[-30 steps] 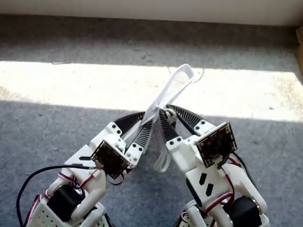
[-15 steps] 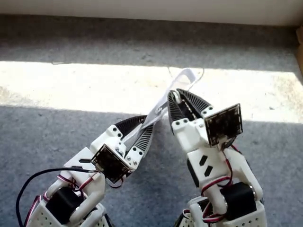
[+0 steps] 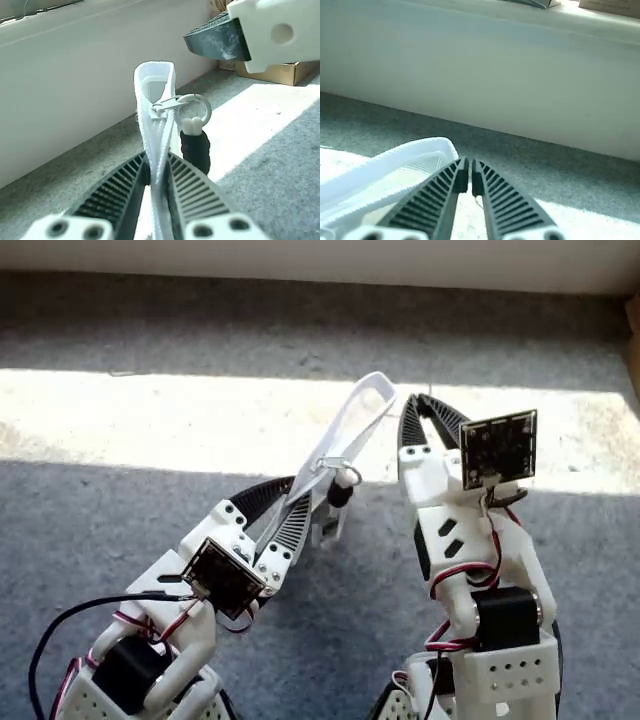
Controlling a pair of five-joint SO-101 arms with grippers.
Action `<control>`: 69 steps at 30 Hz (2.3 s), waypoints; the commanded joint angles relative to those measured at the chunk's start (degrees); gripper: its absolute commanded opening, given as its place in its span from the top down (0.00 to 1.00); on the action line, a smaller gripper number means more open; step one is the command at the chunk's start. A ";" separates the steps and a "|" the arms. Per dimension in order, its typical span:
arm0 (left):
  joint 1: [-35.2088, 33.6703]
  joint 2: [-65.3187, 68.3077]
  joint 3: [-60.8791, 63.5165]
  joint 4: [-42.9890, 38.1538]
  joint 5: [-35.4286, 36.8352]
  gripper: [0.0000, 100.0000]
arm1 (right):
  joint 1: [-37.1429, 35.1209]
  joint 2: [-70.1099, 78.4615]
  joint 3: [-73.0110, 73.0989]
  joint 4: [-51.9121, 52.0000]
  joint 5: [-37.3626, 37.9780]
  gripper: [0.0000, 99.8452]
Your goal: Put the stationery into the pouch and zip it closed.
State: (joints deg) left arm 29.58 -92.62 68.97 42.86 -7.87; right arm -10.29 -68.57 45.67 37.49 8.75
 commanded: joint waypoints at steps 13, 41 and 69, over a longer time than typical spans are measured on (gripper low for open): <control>-1.10 -0.04 -0.48 0.44 0.09 0.99 | -0.40 -5.58 -10.59 19.65 -6.24 0.79; -1.10 -0.04 -0.31 0.44 0.09 0.99 | -21.49 -13.58 1.71 15.52 2.20 0.79; -1.10 -0.04 -0.31 0.35 0.09 0.99 | -21.41 -13.58 4.09 13.93 5.89 0.96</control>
State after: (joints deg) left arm 29.23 -92.62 68.97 42.86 -7.87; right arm -31.38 -81.76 50.07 54.37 13.76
